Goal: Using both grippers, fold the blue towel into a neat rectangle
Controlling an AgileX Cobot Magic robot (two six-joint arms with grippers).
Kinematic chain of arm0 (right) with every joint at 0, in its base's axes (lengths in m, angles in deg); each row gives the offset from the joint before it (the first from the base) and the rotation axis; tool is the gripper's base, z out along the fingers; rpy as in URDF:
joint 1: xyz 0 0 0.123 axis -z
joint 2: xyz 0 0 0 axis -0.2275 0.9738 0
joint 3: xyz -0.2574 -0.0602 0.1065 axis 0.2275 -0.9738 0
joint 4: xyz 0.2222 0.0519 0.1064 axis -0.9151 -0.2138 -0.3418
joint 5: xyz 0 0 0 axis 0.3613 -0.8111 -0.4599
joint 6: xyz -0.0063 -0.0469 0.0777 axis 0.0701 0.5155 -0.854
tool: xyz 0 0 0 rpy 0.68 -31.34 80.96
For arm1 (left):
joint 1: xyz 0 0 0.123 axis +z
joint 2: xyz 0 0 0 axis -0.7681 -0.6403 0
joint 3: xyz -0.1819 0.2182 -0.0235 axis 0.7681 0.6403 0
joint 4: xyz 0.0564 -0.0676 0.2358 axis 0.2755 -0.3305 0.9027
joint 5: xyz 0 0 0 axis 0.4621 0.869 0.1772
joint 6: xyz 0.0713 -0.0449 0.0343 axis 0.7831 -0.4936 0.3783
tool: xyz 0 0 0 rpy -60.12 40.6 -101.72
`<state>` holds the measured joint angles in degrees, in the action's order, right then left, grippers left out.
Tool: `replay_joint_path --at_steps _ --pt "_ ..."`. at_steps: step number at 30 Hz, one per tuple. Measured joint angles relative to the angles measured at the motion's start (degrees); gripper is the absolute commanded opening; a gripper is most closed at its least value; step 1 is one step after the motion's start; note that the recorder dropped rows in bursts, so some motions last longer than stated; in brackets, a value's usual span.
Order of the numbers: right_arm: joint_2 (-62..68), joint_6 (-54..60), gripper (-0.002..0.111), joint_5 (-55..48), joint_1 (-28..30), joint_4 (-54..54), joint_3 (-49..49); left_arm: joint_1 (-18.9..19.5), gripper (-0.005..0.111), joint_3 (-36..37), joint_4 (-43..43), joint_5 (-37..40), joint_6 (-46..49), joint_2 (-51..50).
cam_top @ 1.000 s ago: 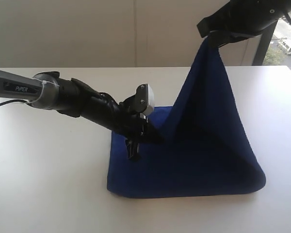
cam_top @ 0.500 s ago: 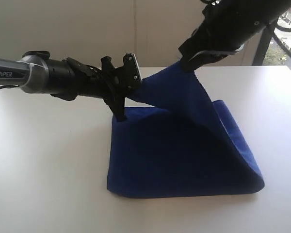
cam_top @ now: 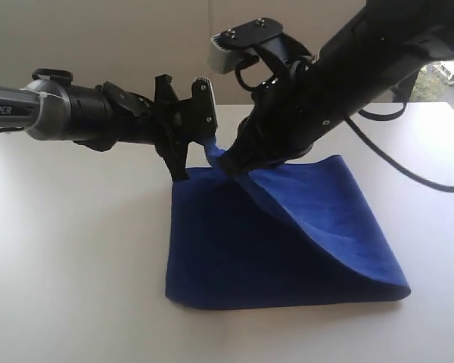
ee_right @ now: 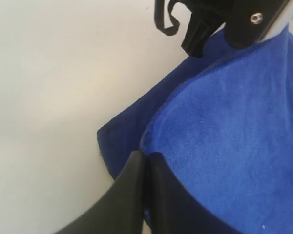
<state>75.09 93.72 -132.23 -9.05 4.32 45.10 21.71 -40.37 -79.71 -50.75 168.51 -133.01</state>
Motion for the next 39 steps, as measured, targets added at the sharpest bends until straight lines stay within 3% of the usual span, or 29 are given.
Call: replay_joint_path --at_steps 12,17,34,37,39 --pt "3.8 0.0 0.0 3.3 -5.2 -2.2 -1.5 2.5 0.0 0.2 1.2 1.8 0.0 0.0" --pt "7.5 1.1 0.0 5.6 -8.3 -4.0 -1.5 5.1 0.0 0.3 1.9 7.8 0.0 -0.1" --pt "12.6 2.8 0.0 5.5 -8.6 -7.7 -1.5 6.4 0.0 0.6 2.7 11.4 0.0 -2.0" --pt "13.4 2.8 0.0 4.8 -8.6 -8.3 -1.5 6.4 0.006 0.6 2.8 11.4 0.0 -2.0" --pt "13.9 2.9 0.001 4.6 -8.6 -8.5 -1.5 6.4 0.017 0.6 3.0 11.4 0.0 -2.0"
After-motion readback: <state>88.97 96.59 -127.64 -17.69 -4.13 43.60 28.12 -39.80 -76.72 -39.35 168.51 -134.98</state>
